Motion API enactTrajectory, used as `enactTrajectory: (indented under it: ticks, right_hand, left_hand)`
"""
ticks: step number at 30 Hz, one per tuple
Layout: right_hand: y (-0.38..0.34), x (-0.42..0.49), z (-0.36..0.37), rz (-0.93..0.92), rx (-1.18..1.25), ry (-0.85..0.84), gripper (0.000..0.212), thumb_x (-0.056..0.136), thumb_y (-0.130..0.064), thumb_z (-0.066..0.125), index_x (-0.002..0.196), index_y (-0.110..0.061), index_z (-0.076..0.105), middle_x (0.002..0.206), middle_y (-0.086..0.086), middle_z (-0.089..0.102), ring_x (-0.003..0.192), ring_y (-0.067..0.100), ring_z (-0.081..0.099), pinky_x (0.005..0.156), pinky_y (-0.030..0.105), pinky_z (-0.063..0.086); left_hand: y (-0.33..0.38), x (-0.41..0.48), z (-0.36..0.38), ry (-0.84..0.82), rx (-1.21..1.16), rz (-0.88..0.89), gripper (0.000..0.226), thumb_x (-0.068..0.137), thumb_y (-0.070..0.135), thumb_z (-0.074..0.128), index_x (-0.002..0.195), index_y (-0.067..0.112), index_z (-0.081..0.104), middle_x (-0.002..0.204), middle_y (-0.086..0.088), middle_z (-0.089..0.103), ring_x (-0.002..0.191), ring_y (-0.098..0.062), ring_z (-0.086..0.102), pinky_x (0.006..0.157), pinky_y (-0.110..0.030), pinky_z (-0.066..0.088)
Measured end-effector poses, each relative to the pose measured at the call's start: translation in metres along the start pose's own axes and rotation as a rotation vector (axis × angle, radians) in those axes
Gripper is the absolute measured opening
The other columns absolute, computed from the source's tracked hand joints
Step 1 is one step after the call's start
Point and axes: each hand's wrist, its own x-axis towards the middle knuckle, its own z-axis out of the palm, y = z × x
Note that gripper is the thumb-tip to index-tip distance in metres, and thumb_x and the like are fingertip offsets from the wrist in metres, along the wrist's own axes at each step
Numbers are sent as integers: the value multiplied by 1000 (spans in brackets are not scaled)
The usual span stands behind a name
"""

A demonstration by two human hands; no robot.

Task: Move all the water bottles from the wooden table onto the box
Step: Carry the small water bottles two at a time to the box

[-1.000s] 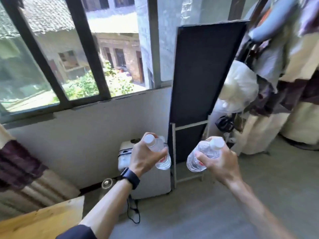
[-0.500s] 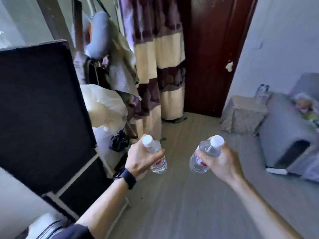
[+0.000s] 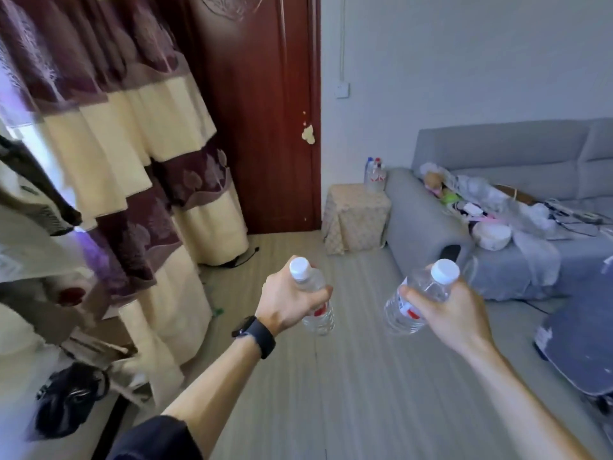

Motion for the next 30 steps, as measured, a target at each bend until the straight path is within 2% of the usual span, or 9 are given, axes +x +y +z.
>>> enactTrajectory:
  ticks: [2,7,11,14,17,22,25,30]
  right_hand:
    - [11,40,-1,12,2,-8,62,56,-68,65,93,-18,67,75,-12,72,79,10,67,64,27,47]
    - [35,133,2,29,9,-26,57,58,-62,67,92,-17,65,73,-12,71,79,10,66,73,31,52]
    - [57,200,17,50,-6,-47,62,58,-65,67,97,-17,65,76,-13,72,82,11,66,74,31,52]
    - [70,253,31,72,-16,-55,55,61,-61,70,95,-18,65,73,-15,71,80,9,65,69,29,50]
    - [79,311,51,94,-39,-70,41,70,-49,78,93,-18,65,68,-24,69,79,4,64,67,28,48]
    - [85,417,88,104,-54,-91,61,59,-64,67,100,-18,66,75,-18,73,85,10,68,81,37,56]
    - [89,474,98,118,-58,-55,62,58,-67,68,101,-22,67,82,-14,73,90,14,68,82,37,56]
    - [106,559,111,178,-48,-7,60,56,-65,68,98,-22,66,85,-15,73,88,9,67,80,31,52]
  left_hand:
    - [10,35,21,-3,2,-9,35,66,51,76,86,32,54,77,19,68,77,4,63,71,-21,50]
    - [18,113,65,-17,34,-48,37,66,54,75,86,30,56,79,18,68,79,2,63,68,-18,46]
    - [9,174,94,-63,69,-93,40,63,60,73,87,32,59,80,17,70,79,0,65,69,-21,50]
    - [0,230,118,-93,87,-107,41,62,62,73,88,32,60,81,18,69,80,-1,65,72,-24,53]
    - [-8,294,142,-115,101,-99,42,63,62,74,88,32,59,80,19,69,81,-4,66,76,-29,55]
    - [-14,409,171,-144,71,-106,42,63,60,75,88,32,56,80,17,68,81,-6,66,79,-33,57]
    - [-12,480,184,-166,78,-91,44,62,62,74,90,31,57,81,16,68,81,-8,66,79,-35,57]
    - [-2,581,219,-212,90,-80,40,66,54,78,90,29,57,82,16,68,84,-12,66,79,-33,56]
